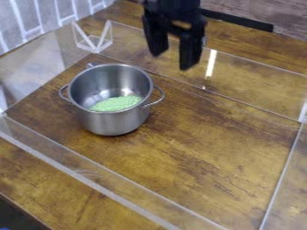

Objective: Put the green object in the silver pot

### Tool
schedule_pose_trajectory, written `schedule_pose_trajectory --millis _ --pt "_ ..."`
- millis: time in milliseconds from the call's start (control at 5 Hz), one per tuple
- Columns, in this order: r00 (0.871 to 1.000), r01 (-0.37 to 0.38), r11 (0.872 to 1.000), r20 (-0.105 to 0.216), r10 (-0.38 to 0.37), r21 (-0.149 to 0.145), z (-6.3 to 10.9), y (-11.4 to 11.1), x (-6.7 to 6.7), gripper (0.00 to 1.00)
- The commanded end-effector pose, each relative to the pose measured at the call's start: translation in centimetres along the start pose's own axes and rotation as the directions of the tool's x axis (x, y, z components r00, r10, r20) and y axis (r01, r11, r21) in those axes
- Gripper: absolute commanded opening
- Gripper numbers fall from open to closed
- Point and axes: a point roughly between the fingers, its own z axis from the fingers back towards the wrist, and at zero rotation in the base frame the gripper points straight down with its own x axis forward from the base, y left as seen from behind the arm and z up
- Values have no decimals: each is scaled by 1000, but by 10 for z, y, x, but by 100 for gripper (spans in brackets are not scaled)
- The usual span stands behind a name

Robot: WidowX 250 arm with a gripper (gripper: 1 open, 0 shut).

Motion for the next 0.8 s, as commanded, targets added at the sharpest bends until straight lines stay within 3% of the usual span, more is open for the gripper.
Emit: schedule_pose_trajectory --millis 0,200,600 --pt "998 4 1000 62 -6 28 16 -7 0 100" --pt "998 -9 999 65 7 34 22 -9 -4 100" --pt "998 -25 999 64 22 35 20 -14 8 100"
